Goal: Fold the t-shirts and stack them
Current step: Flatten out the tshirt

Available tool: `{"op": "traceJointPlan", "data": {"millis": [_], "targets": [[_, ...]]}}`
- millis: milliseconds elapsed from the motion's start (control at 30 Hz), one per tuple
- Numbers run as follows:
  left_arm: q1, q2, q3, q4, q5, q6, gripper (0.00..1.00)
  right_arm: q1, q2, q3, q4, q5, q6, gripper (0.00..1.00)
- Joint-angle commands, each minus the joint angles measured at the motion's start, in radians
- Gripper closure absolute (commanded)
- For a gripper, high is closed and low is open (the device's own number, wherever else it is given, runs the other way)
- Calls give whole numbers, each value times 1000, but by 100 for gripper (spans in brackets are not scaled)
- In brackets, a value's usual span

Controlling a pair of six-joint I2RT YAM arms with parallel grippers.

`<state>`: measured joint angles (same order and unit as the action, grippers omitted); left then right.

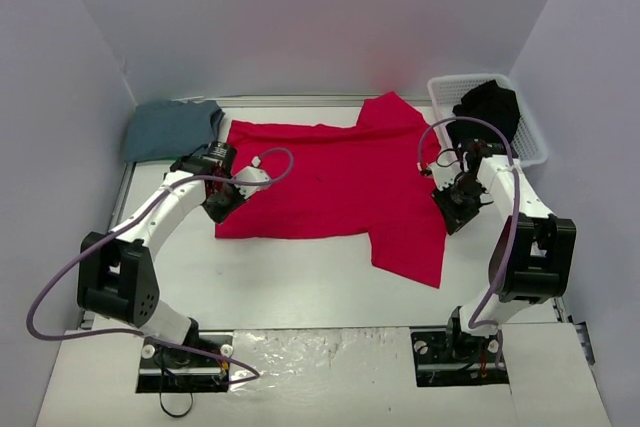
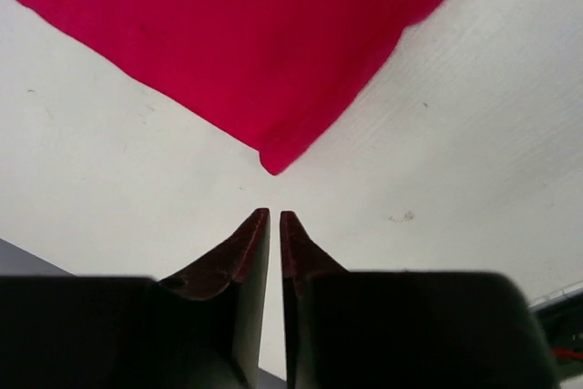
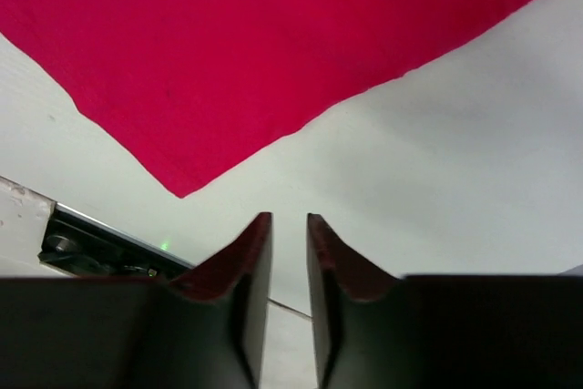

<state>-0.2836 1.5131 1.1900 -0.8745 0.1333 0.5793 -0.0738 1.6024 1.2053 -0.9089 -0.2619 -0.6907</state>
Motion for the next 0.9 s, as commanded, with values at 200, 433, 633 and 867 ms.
{"op": "traceJointPlan", "data": {"millis": [200, 433, 633, 867], "targets": [[9, 42, 6, 261, -123, -228, 98, -11, 106, 114, -21, -48, 2, 100], [8, 195, 114, 319, -83, -369, 98, -9, 223, 223, -18, -56, 8, 100], [3, 294, 138, 327, -67, -380, 98, -1, 312, 270, -18, -54, 5, 100], [-8, 334, 114, 304, -61, -378, 98, 11, 375, 277, -19, -51, -3, 100]]}}
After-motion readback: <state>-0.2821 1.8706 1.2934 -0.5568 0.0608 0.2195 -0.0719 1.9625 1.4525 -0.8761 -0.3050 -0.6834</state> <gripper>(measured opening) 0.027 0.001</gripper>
